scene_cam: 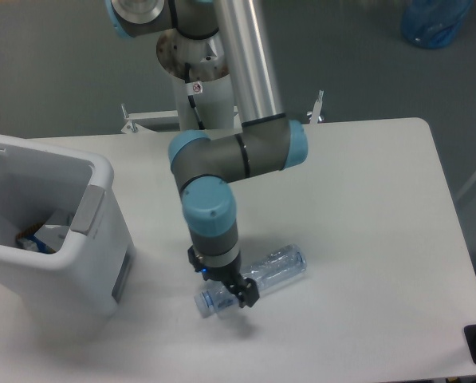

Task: Place the trash in the trash can
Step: 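Close the gripper around the bottle's capped end and lift it, then carry the bottle over the white bin and release it inside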

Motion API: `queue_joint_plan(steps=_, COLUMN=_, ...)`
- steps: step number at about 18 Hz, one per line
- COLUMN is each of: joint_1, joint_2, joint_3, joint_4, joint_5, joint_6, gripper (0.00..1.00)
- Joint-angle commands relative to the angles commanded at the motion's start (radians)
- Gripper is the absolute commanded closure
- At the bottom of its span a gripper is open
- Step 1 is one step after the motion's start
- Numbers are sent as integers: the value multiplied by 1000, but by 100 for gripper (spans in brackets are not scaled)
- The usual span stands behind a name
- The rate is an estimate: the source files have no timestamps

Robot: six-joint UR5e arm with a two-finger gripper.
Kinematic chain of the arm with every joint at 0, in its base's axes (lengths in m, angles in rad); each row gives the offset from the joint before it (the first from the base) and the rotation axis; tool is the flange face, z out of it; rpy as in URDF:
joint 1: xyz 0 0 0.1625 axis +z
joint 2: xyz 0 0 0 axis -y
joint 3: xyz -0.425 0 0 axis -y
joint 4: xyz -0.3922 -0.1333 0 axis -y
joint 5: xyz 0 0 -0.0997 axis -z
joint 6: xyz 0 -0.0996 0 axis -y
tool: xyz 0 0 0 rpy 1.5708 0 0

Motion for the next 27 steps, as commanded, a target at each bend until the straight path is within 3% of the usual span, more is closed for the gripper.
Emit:
queue_joint_plan(steps=6, joint_1=-2, joint_2=-12, joint_3=12, joint_4=-2, joint_5=2, joint_6=31, gripper=33)
queue_joint_plan(steps=14, joint_1=2, joint_2=0, joint_3=45, joint_4=-2, joint_5=0, joint_6=26, gripper=37)
queue_joint_plan(steps=18, joint_1=14, joint_2=43, joint_3=113, joint_4=-5, joint_5=-15, joint_6=11, gripper=37)
queue_joint_plan(steps=22, joint_1=44, joint_2=58, joint_3=221, joint_4=-5, joint_5=-153, joint_6=-107, gripper=37)
queue_joint_plan(steps=27, joint_1=115, joint_2=89, joint_3=325, joint_4=-5, joint_5=-446, joint_6=-257, gripper=37)
